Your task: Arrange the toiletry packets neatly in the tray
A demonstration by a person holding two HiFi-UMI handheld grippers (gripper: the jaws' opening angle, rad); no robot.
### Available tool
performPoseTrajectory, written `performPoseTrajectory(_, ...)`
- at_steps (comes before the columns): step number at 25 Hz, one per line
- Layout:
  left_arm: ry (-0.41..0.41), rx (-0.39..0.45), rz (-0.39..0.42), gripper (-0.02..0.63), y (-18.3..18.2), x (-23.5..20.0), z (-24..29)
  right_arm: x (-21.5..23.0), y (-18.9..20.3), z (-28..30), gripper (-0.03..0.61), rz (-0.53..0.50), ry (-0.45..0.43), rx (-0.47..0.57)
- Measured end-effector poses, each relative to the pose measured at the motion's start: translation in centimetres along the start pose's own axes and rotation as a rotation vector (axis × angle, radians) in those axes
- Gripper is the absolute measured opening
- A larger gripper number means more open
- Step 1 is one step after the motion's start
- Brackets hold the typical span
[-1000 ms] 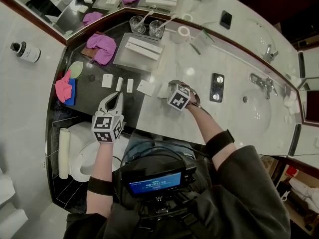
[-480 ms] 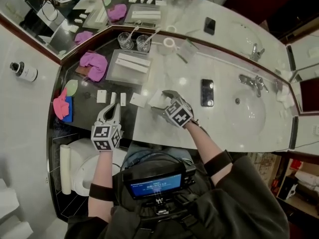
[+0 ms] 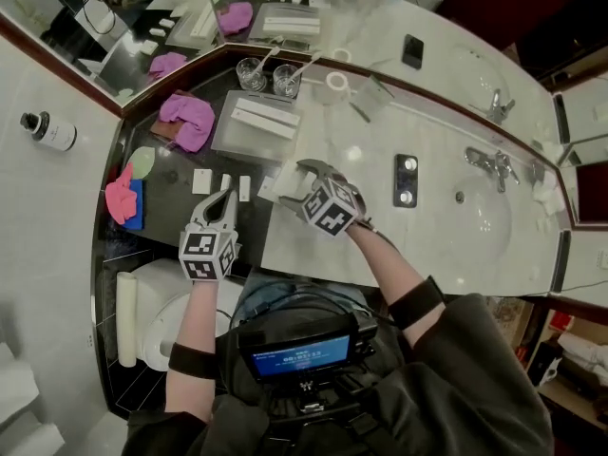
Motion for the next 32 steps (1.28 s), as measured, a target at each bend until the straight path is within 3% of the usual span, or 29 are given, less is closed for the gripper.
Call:
performPoseTrajectory(12, -0.063, -0.003, -0.035, 0.002, -1.8, -7.9, 3.8, 5.5, -8.0, 12.2, 0.387, -0.165, -0.086, -0.088)
performPoseTrajectory(27, -0.098, -0.001, -0.111, 0.002, -1.0, -12.1, 5.2, 7.4, -8.7, 20.4, 0.388, -0.159, -0.095, -0.171)
performPoseTrajectory(32, -0.102, -0.006, -0.117, 0.002, -0.6, -12.6, 5.0, 8.1, -9.1, 20.9, 0.410, -0.190, -0.046, -0.158)
Point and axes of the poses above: the fingertips, and each gripper's own axes: z forward along the fingers, x to its right, y out of its underside, the point moved 5 cm from there along -z, backward along the fingers, and after that the axes turned 8 degrees about -z, right-handed, at the moved point
